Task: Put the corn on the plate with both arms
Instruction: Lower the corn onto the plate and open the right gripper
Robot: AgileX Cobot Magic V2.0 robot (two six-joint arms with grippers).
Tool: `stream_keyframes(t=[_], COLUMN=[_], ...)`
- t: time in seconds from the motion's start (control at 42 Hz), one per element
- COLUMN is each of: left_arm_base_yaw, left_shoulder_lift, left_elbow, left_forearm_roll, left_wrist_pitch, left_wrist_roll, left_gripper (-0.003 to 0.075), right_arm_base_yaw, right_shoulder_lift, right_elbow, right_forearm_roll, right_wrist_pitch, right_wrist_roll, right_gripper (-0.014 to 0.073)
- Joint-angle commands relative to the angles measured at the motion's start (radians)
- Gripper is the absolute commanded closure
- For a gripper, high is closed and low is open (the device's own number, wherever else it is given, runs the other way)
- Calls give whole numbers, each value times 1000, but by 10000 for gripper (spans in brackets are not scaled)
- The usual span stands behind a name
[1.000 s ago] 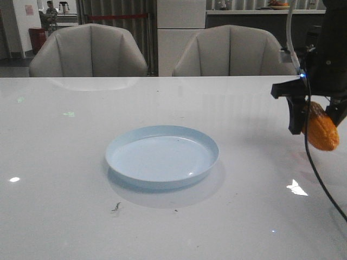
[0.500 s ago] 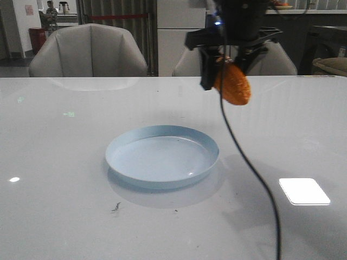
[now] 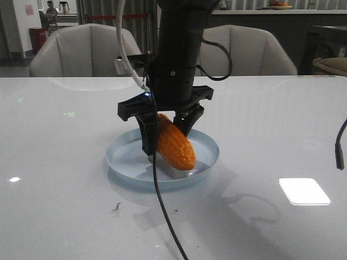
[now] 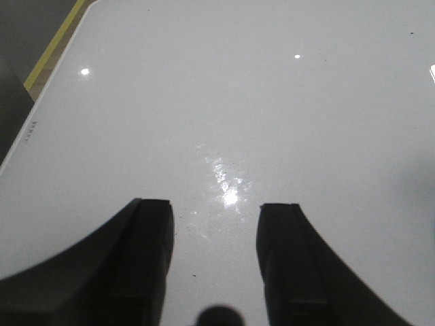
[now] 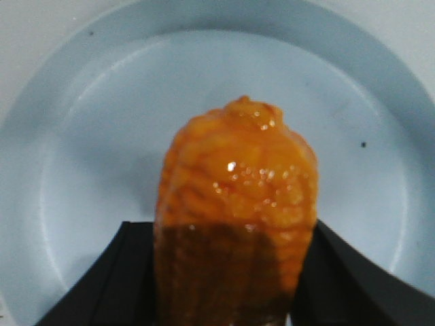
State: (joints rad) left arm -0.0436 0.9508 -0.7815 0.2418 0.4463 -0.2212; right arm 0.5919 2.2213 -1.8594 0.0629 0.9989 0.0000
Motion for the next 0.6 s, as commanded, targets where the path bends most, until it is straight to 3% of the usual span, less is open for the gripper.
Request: stream_keyframes(t=[0.0,0.119,0.357,0.571], left_arm_base_yaw=[1,1,1,1], left_shoulder_lift=[-15,-15,-15,-15], left_elbow=[-26,-26,-26,-26], left_forearm_roll=[2,2,2,2], left_wrist_pitch=[-68,-68,-70,-70], left_wrist_roll=[-10,-10,-10,-10], left_gripper=[356,356,356,356], right_arm_base_yaw=[-2,-2,-6,-76], right_shoulder_lift=[-61,-61,-64,-170], right_elbow=[-31,-32,-85,-167], right_forearm_roll=[-3,-1,3,5], right_wrist_pitch=[-30,-54,11,40], right_wrist_roll=[0,0,0,40], right_gripper=[74,-34,-29,-29])
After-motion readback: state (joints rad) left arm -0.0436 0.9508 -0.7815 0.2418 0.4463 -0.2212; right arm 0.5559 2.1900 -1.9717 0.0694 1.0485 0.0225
